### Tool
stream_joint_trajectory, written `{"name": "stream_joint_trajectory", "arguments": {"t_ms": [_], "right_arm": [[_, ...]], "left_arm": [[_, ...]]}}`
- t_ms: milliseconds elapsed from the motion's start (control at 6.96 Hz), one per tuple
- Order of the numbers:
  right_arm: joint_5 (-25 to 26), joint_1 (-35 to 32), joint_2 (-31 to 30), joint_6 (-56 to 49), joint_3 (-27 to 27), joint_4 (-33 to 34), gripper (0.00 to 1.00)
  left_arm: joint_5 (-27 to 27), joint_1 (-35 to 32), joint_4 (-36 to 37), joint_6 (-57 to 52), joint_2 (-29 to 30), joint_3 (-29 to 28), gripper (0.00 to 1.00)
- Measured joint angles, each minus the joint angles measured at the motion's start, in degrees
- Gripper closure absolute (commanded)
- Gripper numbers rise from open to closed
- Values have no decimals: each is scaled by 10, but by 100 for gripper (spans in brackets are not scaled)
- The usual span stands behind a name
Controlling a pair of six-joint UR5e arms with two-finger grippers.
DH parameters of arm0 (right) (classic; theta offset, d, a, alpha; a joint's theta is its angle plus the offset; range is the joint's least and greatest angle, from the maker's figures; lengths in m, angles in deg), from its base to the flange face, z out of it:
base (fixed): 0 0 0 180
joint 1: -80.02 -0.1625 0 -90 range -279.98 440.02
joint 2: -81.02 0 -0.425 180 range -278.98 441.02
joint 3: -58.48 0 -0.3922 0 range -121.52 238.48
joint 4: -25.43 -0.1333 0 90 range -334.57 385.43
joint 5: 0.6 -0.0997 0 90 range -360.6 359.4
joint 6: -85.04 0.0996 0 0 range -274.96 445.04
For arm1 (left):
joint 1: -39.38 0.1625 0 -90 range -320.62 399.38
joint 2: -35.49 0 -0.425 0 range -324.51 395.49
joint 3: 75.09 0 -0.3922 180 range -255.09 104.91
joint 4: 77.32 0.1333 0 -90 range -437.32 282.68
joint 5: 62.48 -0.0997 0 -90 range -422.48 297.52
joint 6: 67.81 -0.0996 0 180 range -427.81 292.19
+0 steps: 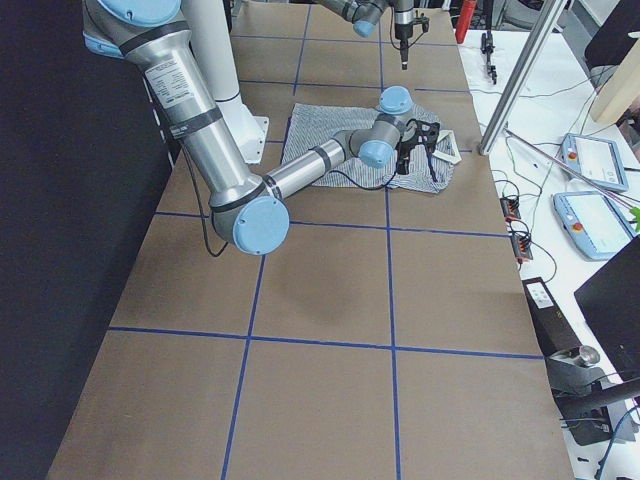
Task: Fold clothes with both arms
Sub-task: 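Bring the left gripper beside the shirt's shoulder while the right gripper hovers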
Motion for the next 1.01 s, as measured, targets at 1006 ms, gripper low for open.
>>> {"name": "stream_joint_trajectory", "arguments": {"t_ms": [1006], "right_arm": [[1,-5,-20,0,-31,2,0]], "left_arm": [[-109,79,-28,29,42,-71,51]]}}
